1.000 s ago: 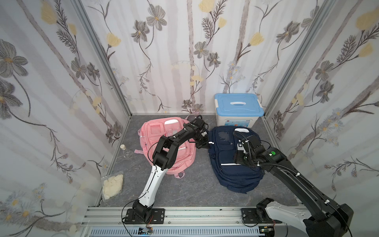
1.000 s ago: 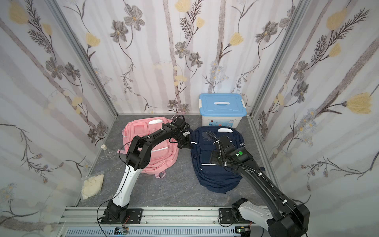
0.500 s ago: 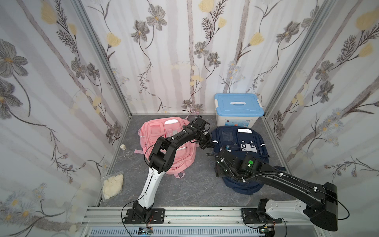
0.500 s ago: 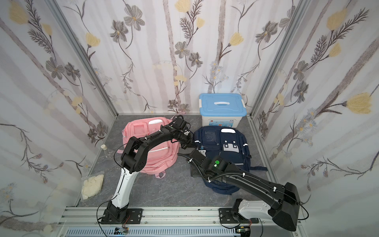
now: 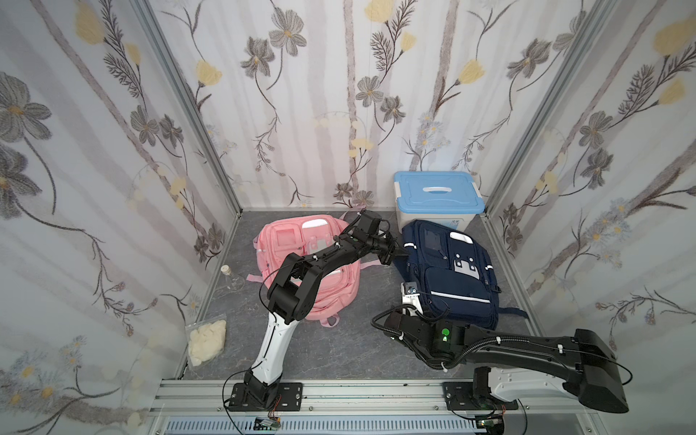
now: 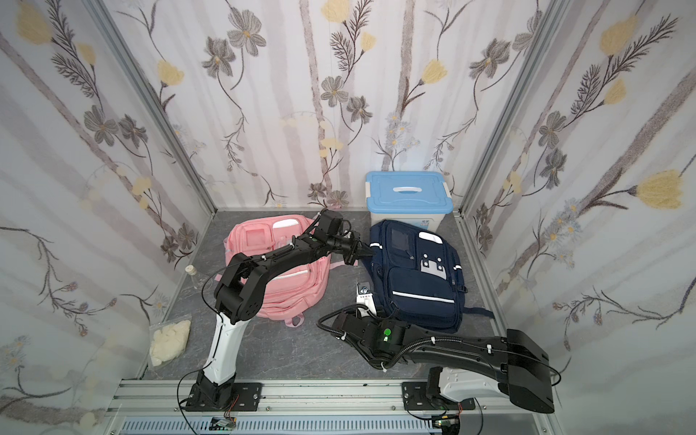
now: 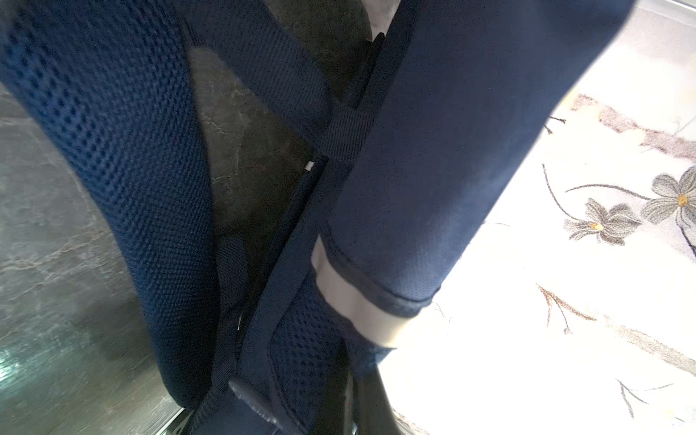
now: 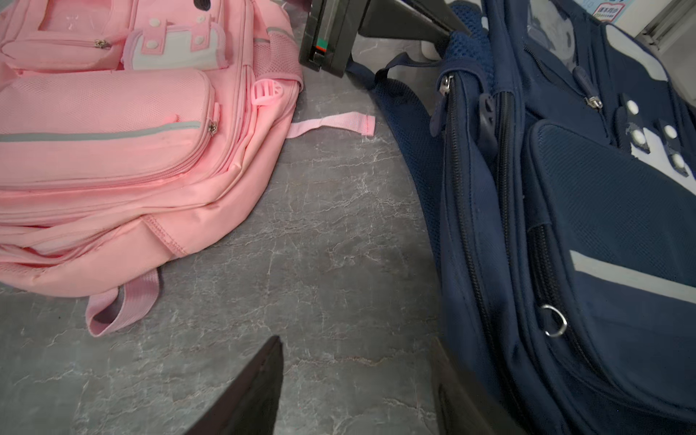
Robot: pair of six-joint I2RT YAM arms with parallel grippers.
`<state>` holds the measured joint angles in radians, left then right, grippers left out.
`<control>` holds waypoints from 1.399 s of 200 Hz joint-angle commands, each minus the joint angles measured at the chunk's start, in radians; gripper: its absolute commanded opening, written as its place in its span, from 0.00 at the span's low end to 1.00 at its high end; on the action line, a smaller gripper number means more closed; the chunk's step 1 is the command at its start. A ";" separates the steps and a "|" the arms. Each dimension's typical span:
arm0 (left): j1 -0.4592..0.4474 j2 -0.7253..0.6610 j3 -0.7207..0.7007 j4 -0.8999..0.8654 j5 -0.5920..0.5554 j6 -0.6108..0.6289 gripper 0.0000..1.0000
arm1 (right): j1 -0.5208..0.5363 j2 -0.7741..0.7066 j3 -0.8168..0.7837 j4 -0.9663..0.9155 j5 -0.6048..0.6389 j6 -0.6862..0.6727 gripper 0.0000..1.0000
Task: Zip up the backpack
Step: Adjust the backpack at the center of the board.
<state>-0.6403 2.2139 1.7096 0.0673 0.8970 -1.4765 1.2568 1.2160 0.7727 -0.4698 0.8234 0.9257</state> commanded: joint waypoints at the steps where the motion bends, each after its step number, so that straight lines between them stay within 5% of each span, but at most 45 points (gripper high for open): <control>1: -0.008 -0.017 -0.013 0.087 0.021 -0.068 0.00 | 0.037 0.096 0.049 0.127 0.101 -0.011 0.62; 35: -0.015 -0.028 -0.041 0.116 -0.004 -0.095 0.00 | 0.043 0.347 0.141 0.095 0.234 0.094 0.65; 55: -0.015 -0.040 -0.068 0.133 -0.012 -0.111 0.00 | 0.021 0.467 0.154 0.090 0.191 0.089 0.63; 120: -0.013 -0.070 -0.093 0.203 -0.015 -0.180 0.00 | -0.082 0.389 -0.066 0.091 0.172 0.224 0.64; 153: -0.014 -0.111 -0.148 0.225 -0.027 -0.199 0.00 | -0.087 0.193 -0.219 0.081 0.286 0.312 0.64; 181: -0.016 -0.152 -0.225 0.239 -0.054 -0.197 0.00 | -0.090 -0.154 -0.377 0.082 0.364 0.190 0.64; 213: -0.031 -0.144 -0.241 0.263 -0.064 -0.208 0.00 | -0.105 -0.692 -0.550 0.073 0.226 -0.097 0.64; 238: -0.060 -0.112 -0.220 0.355 -0.069 -0.305 0.00 | -0.108 -0.999 -0.660 0.046 0.193 -0.126 0.63; 259: -0.086 -0.086 -0.180 0.376 -0.071 -0.335 0.00 | -0.114 -0.957 -0.609 0.000 0.185 -0.087 0.59; 280: -0.096 -0.061 -0.140 0.364 -0.070 -0.338 0.00 | -0.129 -0.626 -0.466 0.033 0.234 -0.057 0.61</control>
<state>-0.7284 2.1334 1.5288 0.3374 0.8246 -1.7290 1.1404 0.3450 0.1909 -0.4294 0.9894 0.8474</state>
